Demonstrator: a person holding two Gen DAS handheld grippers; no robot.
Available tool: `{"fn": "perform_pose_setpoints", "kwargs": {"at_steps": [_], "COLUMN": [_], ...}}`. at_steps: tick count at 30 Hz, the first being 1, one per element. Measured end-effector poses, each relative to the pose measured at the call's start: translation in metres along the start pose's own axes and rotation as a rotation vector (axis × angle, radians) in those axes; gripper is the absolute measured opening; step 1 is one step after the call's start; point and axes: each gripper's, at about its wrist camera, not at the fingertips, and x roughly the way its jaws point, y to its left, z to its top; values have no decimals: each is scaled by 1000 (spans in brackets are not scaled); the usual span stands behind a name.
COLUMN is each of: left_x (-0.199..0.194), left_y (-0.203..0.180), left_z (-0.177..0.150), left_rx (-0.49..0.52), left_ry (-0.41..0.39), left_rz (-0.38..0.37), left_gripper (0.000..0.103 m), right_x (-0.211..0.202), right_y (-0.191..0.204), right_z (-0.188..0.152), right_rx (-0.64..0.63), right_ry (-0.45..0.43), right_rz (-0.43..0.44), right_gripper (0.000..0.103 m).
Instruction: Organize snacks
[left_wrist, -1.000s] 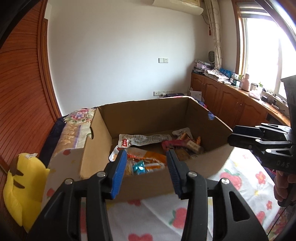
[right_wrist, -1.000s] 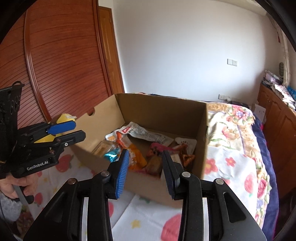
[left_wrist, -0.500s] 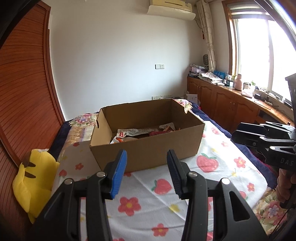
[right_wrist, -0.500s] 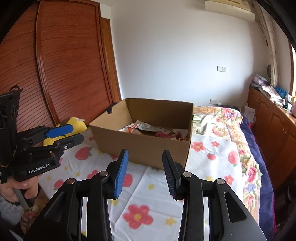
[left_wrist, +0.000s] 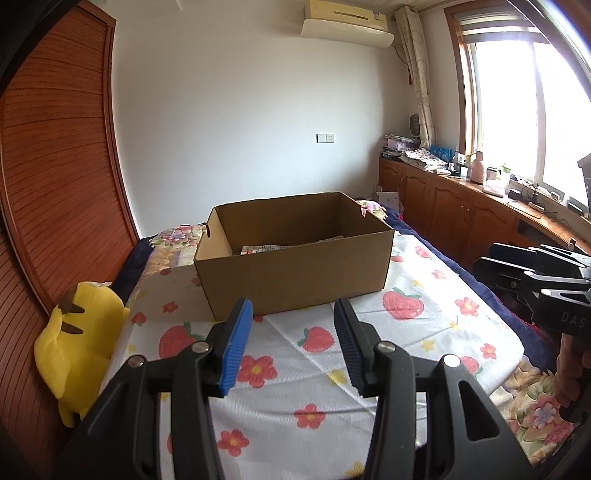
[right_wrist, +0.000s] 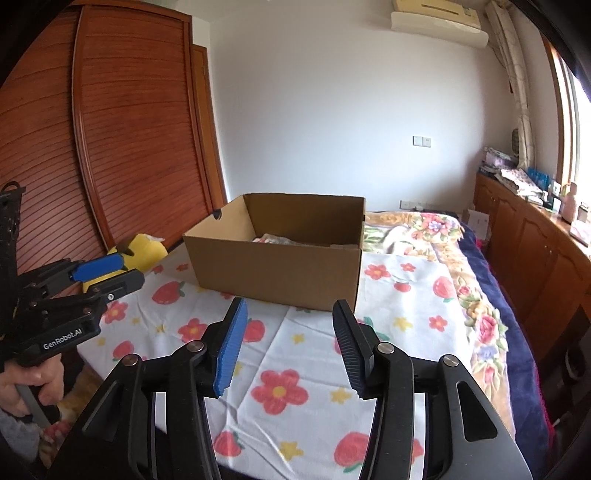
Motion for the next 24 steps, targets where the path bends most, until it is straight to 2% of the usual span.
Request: {"fn": "perform_pose_setpoints", "kwargs": {"at_steps": [5, 13, 19, 24], "left_x": [-15, -37, -47, -49], "left_y": [-1, -1, -2, -3], "left_z": [-9, -29, -39, -49], "left_rx": [-15, -45, -56, -62], "left_ry": [-14, -34, -50, -50], "left_rz": [17, 62, 93, 129], "left_gripper": [50, 53, 69, 70], "right_x": [-11, -24, -29, -24], "right_y": [6, 19, 25, 22], "right_z": [-8, -24, -38, -48], "right_rx": [0, -14, -2, 21], "right_ry": [-12, -38, -46, -33], "right_rz": [-15, -59, -67, -69], "right_gripper": [55, 73, 86, 90]}}
